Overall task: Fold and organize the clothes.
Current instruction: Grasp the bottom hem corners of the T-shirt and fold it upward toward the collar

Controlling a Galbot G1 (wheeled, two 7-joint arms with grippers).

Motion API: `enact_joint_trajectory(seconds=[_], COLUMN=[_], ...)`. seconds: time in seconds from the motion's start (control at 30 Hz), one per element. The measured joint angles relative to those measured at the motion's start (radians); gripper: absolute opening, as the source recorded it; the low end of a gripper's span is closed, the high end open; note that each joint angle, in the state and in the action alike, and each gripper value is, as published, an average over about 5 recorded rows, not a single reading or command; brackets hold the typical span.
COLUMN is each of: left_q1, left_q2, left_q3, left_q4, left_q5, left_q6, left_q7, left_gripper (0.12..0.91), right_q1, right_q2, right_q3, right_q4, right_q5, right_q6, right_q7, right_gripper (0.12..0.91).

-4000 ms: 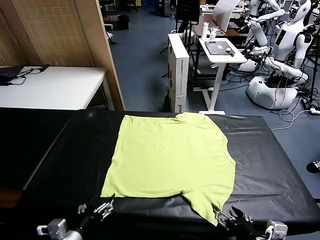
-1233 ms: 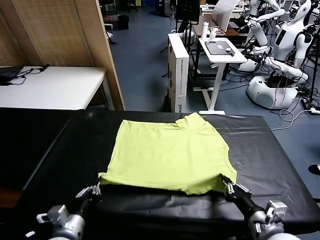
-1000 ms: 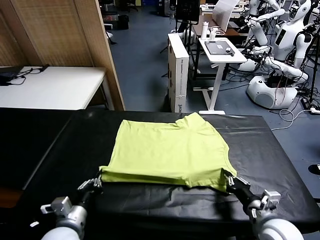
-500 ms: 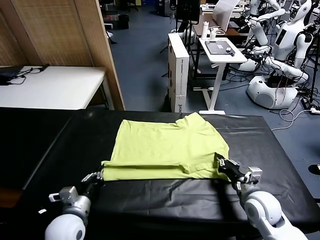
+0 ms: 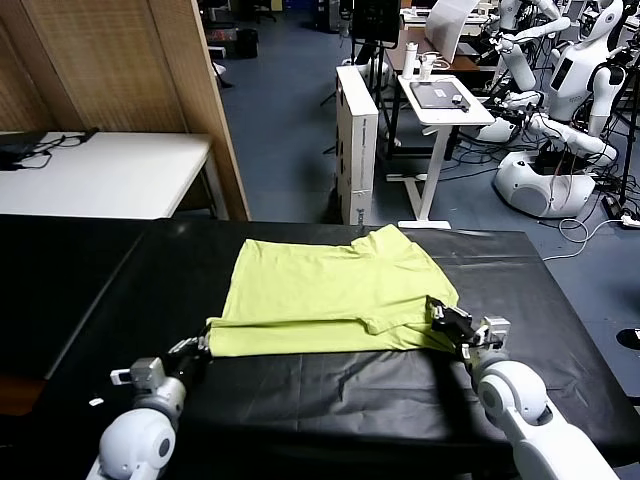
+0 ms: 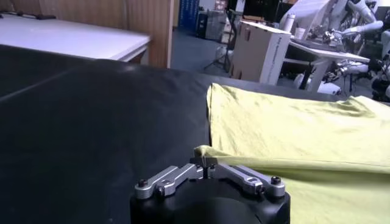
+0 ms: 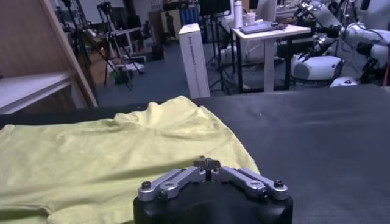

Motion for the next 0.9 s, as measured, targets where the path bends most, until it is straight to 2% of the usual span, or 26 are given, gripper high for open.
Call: enact_joint_trajectory(seconds=[0.03,0.13,0.4,0.5,0.6,0.83,0.9], left_q1=[-0.004,-0.017,-0.04,-0.04,-0.044,-0.058,-0.06], left_q2=[0.002,0.006,0.021,0.024,0.024,0.023,0.023], left_q3=[0.004,0.016,0.03,0.029,0.032,0.042,0.043], left_q4=[0.004,0.013,0.013,0.002,-0.003,0.015,0.017], left_q5=[0.0,0.001,-0.001,-0.001,-0.002,0.0,0.0], left_q6=[0.0,0.0,0.001,0.001,0.001,0.0,0.001], left_q7=[0.0,-0.001,-0.003,-0.003,-0.003,-0.002,-0.002], left_gripper=[0.172,0.3,0.796,0.889,0.905,0.907,0.907], right_q1=[-0.003,-0.007,0.009,0.012,0.008,-0.026,-0.041], right_q2=[0.0,-0.001,-0.002,-0.002,-0.003,-0.024,-0.034], right_q3=[0.004,0.014,0.017,0.017,0.022,0.049,0.059], right_q4=[0.003,0.006,-0.01,-0.011,-0.006,0.043,0.065], right_q5=[0.001,0.005,0.006,0.007,0.013,0.02,0.02], right_q6=[0.0,-0.001,-0.002,-0.004,-0.014,-0.052,-0.057], right_q7=[0.0,0.001,0.004,0.004,0.001,-0.036,-0.042], right_gripper=[0.14,0.14,0.14,0.152,0.264,0.708,0.806])
